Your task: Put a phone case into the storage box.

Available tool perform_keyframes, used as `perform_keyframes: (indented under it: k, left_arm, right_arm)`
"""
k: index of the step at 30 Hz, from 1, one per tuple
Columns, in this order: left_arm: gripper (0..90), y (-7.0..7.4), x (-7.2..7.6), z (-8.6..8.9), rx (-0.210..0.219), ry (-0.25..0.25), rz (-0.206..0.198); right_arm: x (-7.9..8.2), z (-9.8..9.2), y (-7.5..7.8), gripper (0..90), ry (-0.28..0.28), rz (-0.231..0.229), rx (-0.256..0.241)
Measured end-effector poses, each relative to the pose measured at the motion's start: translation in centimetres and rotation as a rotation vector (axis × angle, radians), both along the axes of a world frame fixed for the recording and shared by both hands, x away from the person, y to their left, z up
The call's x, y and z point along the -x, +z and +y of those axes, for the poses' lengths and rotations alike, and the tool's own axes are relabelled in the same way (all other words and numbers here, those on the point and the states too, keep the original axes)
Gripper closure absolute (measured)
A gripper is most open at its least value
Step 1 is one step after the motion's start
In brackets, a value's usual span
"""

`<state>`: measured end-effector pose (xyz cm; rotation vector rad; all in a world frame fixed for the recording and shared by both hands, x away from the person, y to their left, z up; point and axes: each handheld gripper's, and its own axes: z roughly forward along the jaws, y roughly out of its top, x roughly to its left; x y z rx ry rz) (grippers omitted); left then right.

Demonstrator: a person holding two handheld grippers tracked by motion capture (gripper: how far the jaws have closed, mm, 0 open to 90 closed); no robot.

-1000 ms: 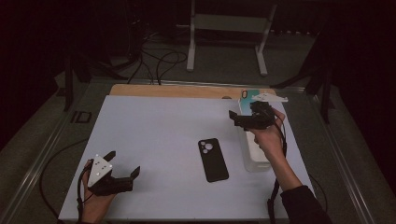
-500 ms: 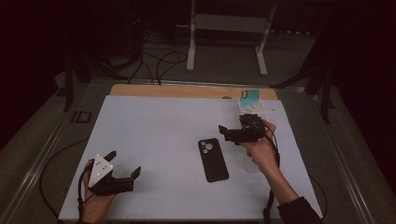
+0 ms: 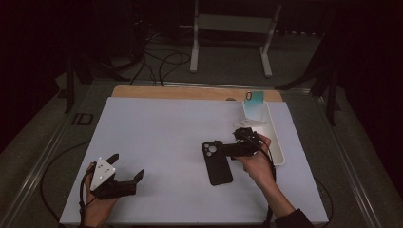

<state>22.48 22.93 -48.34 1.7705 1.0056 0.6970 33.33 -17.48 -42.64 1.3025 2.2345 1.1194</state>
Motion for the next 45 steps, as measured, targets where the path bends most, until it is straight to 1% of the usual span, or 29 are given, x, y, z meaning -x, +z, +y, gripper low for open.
perform_keyframes:
  k: [1, 2, 4, 6, 8, 9, 10, 12, 13, 14, 16, 21, 25, 28, 29, 32, 33, 38, 39, 40, 41, 45]
  left_arm:
    - [0.0, 0.0, 0.0, 0.0, 0.0, 0.0, 0.0]
    - [0.0, 0.0, 0.0, 0.0, 0.0, 0.0, -0.001]
    - [0.0, 0.0, 0.0, 0.0, 0.0, 0.0, -0.002]
    - [0.0, 0.0, 0.0, 0.0, 0.001, -0.001, -0.002]
    - [0.0, 0.0, 0.0, 0.0, 0.001, 0.0, -0.002]
    - [0.0, 0.0, 0.0, 0.0, 0.001, 0.0, -0.002]
    - [0.0, 0.0, 0.0, 0.0, 0.0, -0.001, -0.003]
    - [0.0, 0.0, 0.0, 0.1, 0.0, -0.001, -0.002]
    - [0.0, 0.0, 0.0, 0.1, 0.0, -0.001, -0.002]
    - [0.0, 0.0, 0.0, 0.1, 0.0, -0.001, -0.003]
    - [0.0, 0.1, 0.0, 0.1, 0.002, -0.001, -0.003]
    - [0.0, 0.1, 0.0, 0.1, 0.001, -0.001, -0.003]
    - [0.0, 0.0, 0.0, 0.0, 0.0, -0.002, -0.002]
    - [0.0, 0.0, 0.0, -0.1, -0.002, -0.003, 0.004]
    - [0.0, 0.0, 0.0, 0.0, -0.002, -0.004, 0.004]
    - [0.0, 0.0, 0.0, 0.0, 0.001, -0.001, 0.001]
    - [0.0, 0.0, 0.0, 0.0, 0.002, 0.0, 0.002]
    - [0.0, 0.0, 0.0, 0.1, 0.001, 0.0, 0.002]
    - [0.0, 0.0, 0.0, 0.1, 0.001, 0.0, 0.002]
    - [0.0, 0.0, 0.0, 0.0, 0.002, 0.001, 0.002]
    - [0.0, 0.0, 0.0, 0.1, 0.001, 0.0, 0.002]
    - [0.0, 0.0, 0.0, 0.1, 0.001, 0.0, 0.001]
  right_arm:
    - [0.1, 0.2, -0.3, 8.5, -0.001, 0.012, 0.0]
    - [0.3, 0.7, -0.7, 8.5, 0.006, 0.026, 0.013]
    - [0.3, 0.8, -0.7, 8.5, 0.007, 0.03, 0.014]
    - [0.6, 1.5, -1.1, 8.5, 0.017, 0.043, 0.03]
    - [0.6, 1.6, -1.1, 8.5, 0.017, 0.048, 0.034]
    - [0.7, 1.9, -1.3, 8.5, 0.019, 0.053, 0.052]
    - [0.7, 1.9, -1.3, 8.5, 0.019, 0.053, 0.052]
    - [0.9, 2.5, -1.9, 8.5, 0.022, 0.073, 0.072]
    - [1.0, 2.6, -2.0, 8.5, 0.024, 0.074, 0.077]
    - [1.1, 2.9, -2.4, 8.5, 0.021, 0.081, 0.091]
    - [1.2, 3.1, -2.6, 8.5, 0.02, 0.084, 0.095]
    - [1.6, 3.2, -4.4, 8.5, 0.009, 0.119, 0.112]
    - [1.7, 3.1, -5.2, 8.5, 0.0, 0.14, 0.118]
    - [1.6, 3.2, -5.4, 8.4, 0.001, 0.15, 0.126]
    - [1.5, 3.4, -5.6, 8.4, 0.002, 0.165, 0.131]
    - [1.4, 3.6, -5.9, 8.4, 0.006, 0.176, 0.143]
    - [1.4, 3.9, -6.2, 8.0, 0.002, 0.19, 0.148]
    - [1.2, 4.1, -6.7, 8.0, -0.005, 0.208, 0.158]
    - [1.1, 4.3, -6.9, 8.0, -0.007, 0.214, 0.173]
    - [1.1, 4.3, -6.9, 8.0, -0.007, 0.214, 0.173]
    - [1.0, 4.3, -7.2, 8.0, -0.015, 0.219, 0.189]
    - [0.9, 4.3, -7.4, 8.0, -0.027, 0.23, 0.206]
